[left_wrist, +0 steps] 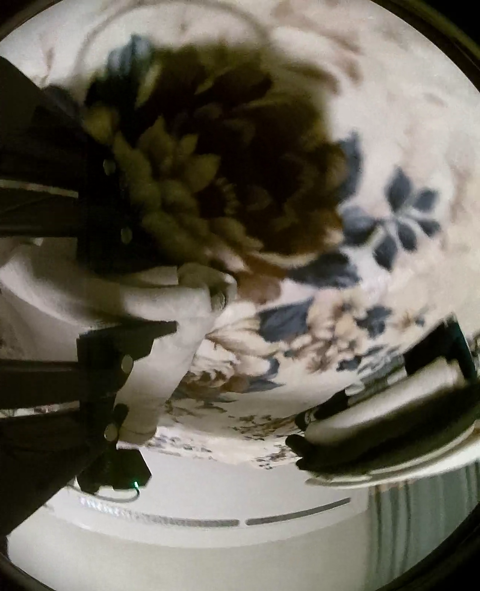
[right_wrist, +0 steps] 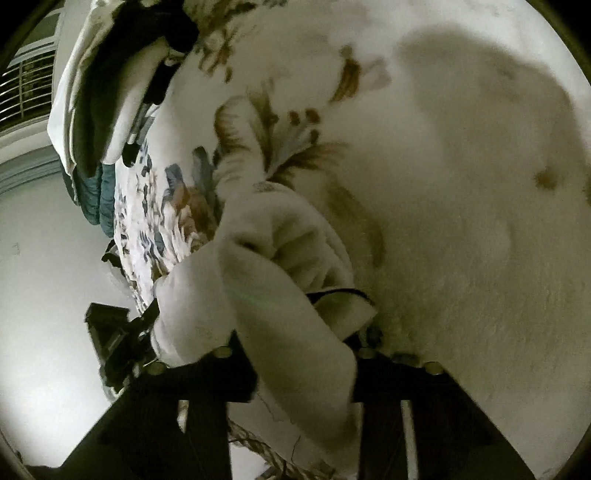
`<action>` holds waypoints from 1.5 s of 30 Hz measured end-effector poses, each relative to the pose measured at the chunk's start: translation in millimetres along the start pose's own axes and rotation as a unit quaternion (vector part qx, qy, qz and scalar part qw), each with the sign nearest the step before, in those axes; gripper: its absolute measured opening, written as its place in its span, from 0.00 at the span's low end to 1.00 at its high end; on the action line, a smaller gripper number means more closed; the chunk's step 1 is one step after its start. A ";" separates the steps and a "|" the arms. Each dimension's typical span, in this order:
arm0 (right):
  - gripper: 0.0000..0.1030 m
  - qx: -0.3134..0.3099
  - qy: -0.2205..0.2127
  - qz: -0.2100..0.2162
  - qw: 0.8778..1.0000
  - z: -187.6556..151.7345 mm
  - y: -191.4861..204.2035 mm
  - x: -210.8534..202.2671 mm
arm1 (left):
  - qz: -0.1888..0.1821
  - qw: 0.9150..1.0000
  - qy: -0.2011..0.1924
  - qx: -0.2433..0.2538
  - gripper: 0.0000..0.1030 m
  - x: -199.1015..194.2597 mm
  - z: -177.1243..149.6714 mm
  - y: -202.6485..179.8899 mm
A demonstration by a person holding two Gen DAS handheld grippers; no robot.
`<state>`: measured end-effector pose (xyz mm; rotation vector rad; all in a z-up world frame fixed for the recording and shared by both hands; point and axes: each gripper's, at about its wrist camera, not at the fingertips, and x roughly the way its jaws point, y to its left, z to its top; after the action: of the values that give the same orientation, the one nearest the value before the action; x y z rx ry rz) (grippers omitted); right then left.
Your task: Fold small clothes
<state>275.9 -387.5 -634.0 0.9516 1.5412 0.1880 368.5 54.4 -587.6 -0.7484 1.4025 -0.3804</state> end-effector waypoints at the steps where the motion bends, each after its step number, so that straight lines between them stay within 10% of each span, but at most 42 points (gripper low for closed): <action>1: 0.23 -0.002 -0.003 -0.001 1.000 -0.4 2.7 -1.4 | 0.002 1.000 -0.005 0.003 0.17 -4.2 -0.4 -4.8; 16: 0.18 -0.056 -0.066 0.004 0.996 -8.5 132.6 -91.7 | 0.028 0.995 -0.043 0.086 0.16 -91.8 36.8 -107.4; 31: 0.18 -0.149 -0.163 0.013 0.975 158.0 347.1 -175.4 | 0.046 0.974 -0.138 0.172 0.16 -141.0 239.8 -268.8; 38: 0.18 -0.141 -0.167 -0.025 0.976 259.7 375.8 -141.3 | 0.136 0.964 -0.135 0.186 0.19 -93.8 317.0 -273.2; 45: 0.41 -0.177 -0.182 -0.180 0.950 291.8 387.1 -102.3 | 0.254 0.927 -0.163 0.224 0.29 -64.6 323.3 -281.2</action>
<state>700.2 -320.0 -387.2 0.3822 1.2544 0.0219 724.0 -26.9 -353.4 -0.0533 1.0832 -0.1459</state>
